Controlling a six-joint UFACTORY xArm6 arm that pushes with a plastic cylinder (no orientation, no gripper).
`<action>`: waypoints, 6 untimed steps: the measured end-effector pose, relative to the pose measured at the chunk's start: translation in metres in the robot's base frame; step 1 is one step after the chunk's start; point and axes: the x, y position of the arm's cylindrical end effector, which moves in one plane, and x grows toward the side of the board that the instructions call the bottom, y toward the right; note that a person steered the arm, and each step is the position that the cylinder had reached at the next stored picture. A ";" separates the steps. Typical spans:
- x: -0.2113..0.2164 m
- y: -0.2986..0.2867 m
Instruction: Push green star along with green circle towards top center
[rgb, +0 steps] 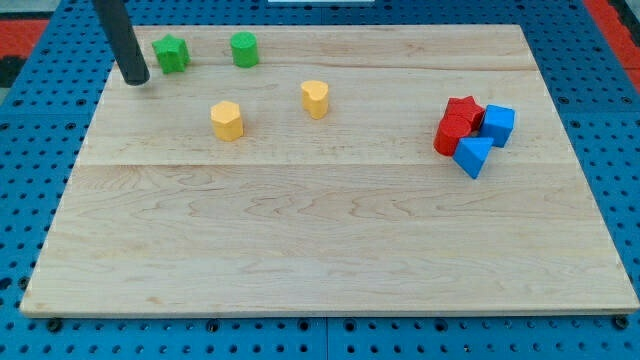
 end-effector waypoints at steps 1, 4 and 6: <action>-0.031 0.000; -0.035 0.196; -0.045 0.251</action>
